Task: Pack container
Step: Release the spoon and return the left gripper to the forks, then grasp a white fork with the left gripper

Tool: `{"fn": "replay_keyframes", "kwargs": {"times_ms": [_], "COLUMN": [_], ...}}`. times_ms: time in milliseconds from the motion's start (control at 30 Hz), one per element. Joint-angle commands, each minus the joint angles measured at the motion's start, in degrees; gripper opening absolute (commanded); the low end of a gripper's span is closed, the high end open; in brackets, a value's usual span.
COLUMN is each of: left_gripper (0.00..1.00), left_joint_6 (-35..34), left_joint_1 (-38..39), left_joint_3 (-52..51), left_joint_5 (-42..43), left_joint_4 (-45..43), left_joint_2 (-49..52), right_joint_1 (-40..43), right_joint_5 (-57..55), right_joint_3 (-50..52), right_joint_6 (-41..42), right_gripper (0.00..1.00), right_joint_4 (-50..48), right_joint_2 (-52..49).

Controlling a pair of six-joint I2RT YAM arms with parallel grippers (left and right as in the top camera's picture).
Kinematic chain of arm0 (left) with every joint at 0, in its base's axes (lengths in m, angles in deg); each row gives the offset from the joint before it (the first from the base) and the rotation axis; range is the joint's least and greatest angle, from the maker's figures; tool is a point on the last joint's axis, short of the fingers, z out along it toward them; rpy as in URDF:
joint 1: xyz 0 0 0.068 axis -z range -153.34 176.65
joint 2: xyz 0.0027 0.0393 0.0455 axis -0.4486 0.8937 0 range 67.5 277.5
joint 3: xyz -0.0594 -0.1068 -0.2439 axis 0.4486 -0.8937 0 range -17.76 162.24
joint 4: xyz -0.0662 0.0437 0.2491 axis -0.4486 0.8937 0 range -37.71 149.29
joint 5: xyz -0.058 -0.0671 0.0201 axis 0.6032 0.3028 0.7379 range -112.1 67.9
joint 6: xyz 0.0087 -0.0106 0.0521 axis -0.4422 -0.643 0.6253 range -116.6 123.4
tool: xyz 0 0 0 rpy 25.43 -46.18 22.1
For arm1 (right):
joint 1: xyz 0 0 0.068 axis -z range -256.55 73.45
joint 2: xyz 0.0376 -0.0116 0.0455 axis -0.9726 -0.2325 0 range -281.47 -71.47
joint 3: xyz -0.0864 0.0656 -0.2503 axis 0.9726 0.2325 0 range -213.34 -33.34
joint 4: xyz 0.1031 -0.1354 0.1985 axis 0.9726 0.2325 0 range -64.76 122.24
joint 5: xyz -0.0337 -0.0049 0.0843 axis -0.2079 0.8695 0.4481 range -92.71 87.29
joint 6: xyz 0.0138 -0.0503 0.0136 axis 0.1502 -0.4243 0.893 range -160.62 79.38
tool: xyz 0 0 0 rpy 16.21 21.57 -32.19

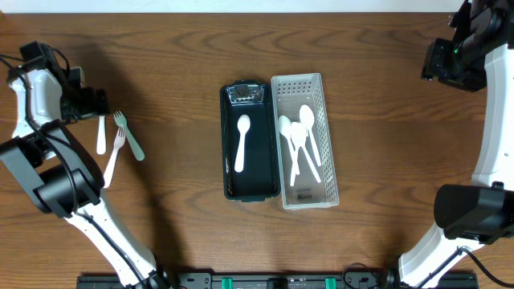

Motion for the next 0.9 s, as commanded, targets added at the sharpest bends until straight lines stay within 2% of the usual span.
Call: {"fn": "replay_keyframes", "kwargs": {"times_ms": [0,267,333,400,433,467,567,667,733,800,867], "left_gripper": [0.98,1.0,0.96,0.83,0.71,0.65,0.51,0.44,0.33,0.26,0.1], "left_joint_6": [3.2,3.6,3.6,3.6,3.6,3.6,3.6,3.6,3.6,3.6,3.3], "left_joint_1": [0.0,0.0,0.0,0.0,0.0,0.0,0.0,0.0,0.0,0.0,0.0], "left_joint_3": [0.1,0.0,0.0,0.0,0.0,0.0,0.0,0.0,0.0,0.0,0.0], "left_joint_5": [0.6,0.6,0.6,0.6,0.6,0.6,0.6,0.6,0.6,0.6,0.6], "left_joint_4": [-0.3,-1.1,-1.2,-1.2,-1.0,-0.8,-0.3,-0.2,-0.2,-0.2,-0.3], "left_joint_2": [3.1,4.5,4.5,4.5,4.5,4.5,4.5,4.5,4.5,4.5,4.5], "right_joint_1": [-0.1,-0.1,-0.1,-0.1,-0.1,-0.1,-0.1,-0.1,-0.1,-0.1,-0.1], "right_joint_5": [0.4,0.4,0.4,0.4,0.4,0.4,0.4,0.4,0.4,0.4,0.4], "right_joint_3": [0.1,0.1,0.1,0.1,0.1,0.1,0.2,0.1,0.1,0.1,0.1], "right_joint_6": [1.8,2.6,3.0,3.0,3.0,3.0,3.0,3.0,3.0,3.0,3.0], "right_gripper": [0.57,0.57,0.57,0.57,0.56,0.56,0.56,0.56,0.56,0.56,0.56], "right_joint_4": [0.6,2.0,2.1,2.3,2.3,2.3,2.2,2.2,2.2,2.2,2.2], "right_joint_2": [-0.1,-0.1,-0.1,-0.1,-0.1,-0.1,-0.1,-0.1,-0.1,-0.1,-0.1]}}
